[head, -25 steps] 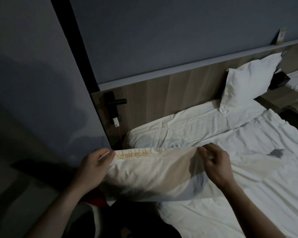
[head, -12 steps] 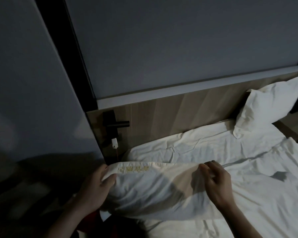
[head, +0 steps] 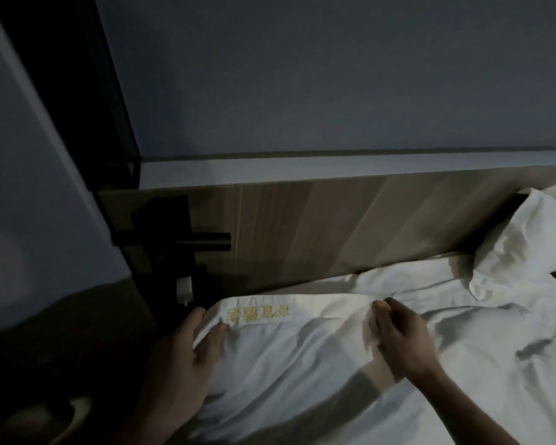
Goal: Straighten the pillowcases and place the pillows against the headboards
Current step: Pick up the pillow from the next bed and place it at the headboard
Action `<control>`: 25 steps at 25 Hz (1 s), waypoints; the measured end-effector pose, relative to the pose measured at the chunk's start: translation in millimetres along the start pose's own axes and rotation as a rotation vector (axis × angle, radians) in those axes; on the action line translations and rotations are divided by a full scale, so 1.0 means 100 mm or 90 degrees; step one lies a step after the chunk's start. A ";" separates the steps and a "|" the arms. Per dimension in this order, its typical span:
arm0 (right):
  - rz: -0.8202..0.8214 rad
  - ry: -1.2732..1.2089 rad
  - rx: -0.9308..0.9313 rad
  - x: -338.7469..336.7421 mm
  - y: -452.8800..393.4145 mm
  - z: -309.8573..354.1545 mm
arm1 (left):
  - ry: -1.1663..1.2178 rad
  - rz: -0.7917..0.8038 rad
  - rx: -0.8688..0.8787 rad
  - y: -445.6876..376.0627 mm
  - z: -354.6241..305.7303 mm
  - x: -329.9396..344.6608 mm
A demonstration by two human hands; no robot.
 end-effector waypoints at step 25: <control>-0.091 0.007 -0.287 -0.68 -1.40 -1.16 | -0.232 -0.331 0.227 -0.61 -0.70 0.82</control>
Point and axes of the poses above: each hand's wrist, its own y-axis away from the middle knuckle, its own x-axis out of the palm, z = x × y, the point moved 4 cm from there along -y, towards the middle knuckle, and after that the axes turned 14 degrees about z, right-handed, at the moved point
